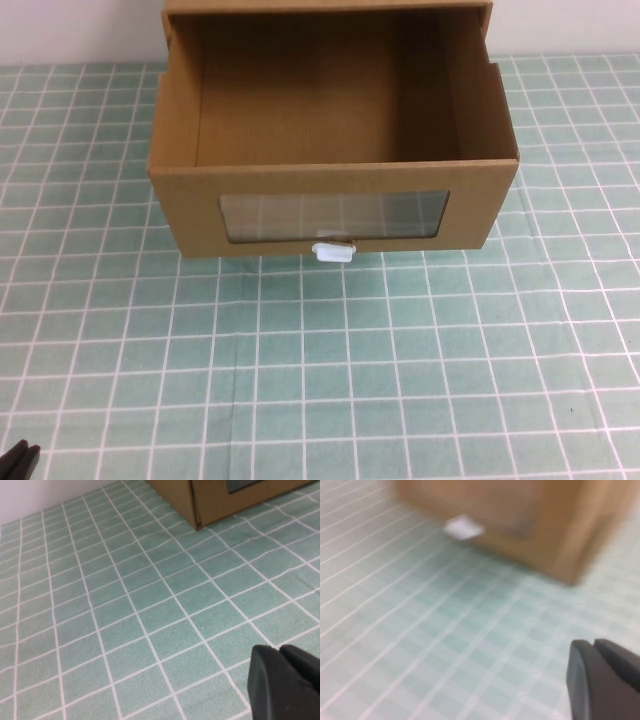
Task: Open the shoe box
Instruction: 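Pull the top drawer of the cardboard box fully open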
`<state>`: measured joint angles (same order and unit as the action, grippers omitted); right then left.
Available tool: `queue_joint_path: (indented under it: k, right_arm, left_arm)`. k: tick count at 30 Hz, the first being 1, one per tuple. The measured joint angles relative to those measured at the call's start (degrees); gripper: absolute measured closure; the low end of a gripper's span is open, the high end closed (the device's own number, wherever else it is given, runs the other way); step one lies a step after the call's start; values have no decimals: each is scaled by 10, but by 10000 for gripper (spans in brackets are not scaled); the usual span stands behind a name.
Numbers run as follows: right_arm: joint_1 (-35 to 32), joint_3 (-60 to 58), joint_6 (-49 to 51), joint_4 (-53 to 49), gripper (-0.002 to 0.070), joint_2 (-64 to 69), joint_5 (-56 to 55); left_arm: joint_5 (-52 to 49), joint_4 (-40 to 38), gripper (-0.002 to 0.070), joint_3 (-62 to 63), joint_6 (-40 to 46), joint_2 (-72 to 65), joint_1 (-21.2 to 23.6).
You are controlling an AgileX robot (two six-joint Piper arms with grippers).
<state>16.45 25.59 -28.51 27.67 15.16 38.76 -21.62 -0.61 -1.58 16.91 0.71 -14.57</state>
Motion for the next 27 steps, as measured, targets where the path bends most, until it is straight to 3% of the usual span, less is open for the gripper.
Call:
queue_joint_path:
  k: [6,13,17,27]
  right_arm:
    - [-58,-69,138,-141,689,-90,-66]
    - [-61,-203,288,-267,689,-155,-153]
    - [-82,-262,300,-257,689,-156,-184]
    - [-106,-269,302,-216,689,-156,-175]
  left_arm:
    - [0,0,680,0,0,0,0]
    - [0,0,680,0,0,0,0]
    - [0,0,680,0,0,0,1]
    - [0,0,680,0,0,0,2]
